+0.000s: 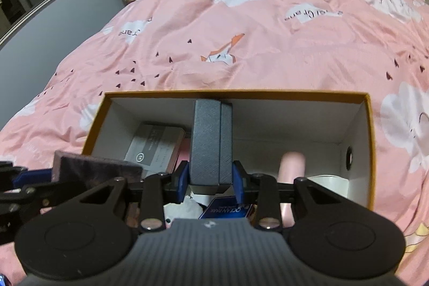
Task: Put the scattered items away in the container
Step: 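Lift the grey box and card box and carry both over the box, then lower the grey box into the box and open the right tool while the left tool lowers the card box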
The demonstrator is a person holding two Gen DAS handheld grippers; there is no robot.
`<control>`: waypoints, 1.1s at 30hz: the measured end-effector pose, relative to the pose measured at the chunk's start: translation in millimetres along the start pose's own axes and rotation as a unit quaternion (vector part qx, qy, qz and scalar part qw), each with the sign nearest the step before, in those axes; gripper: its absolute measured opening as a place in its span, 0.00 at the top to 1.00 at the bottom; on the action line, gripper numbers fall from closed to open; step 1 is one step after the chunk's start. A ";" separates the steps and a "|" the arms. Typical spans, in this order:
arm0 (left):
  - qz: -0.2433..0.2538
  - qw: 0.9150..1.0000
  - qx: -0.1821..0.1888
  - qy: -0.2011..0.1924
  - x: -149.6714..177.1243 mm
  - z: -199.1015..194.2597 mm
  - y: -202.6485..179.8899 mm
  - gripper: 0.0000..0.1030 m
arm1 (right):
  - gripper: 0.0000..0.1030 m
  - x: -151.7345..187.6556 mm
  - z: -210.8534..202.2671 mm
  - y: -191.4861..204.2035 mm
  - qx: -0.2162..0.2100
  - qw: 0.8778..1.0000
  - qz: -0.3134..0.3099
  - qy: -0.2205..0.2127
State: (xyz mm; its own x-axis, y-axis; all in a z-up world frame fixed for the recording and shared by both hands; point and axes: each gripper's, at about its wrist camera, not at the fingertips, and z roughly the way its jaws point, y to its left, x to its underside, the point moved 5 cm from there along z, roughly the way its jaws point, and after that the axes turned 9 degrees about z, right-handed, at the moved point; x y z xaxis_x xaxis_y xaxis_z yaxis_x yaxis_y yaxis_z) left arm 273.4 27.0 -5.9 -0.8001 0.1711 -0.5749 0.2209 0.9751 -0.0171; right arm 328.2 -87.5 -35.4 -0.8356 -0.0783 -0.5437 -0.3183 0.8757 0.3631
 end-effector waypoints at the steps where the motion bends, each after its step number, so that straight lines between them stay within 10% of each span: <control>1: 0.002 1.000 -0.003 0.003 0.0 0.5 0.8 0.75 | 0.65 -0.1 3.3 -1.4 0.001 1.000 0.004 0.001; 33: 0.020 0.999 -0.031 0.029 0.6 5.3 4.8 0.75 | 0.67 -0.7 23.2 -38.8 0.021 0.998 0.047 0.046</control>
State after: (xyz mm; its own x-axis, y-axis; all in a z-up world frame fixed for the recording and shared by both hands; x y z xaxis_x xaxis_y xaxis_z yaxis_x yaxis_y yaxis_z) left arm 276.9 31.1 -10.7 -0.8226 0.2163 -0.5258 0.2200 0.9739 0.0564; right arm 351.5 -110.3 -66.7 -0.8986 -0.0370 -0.4372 -0.2202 0.8999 0.3764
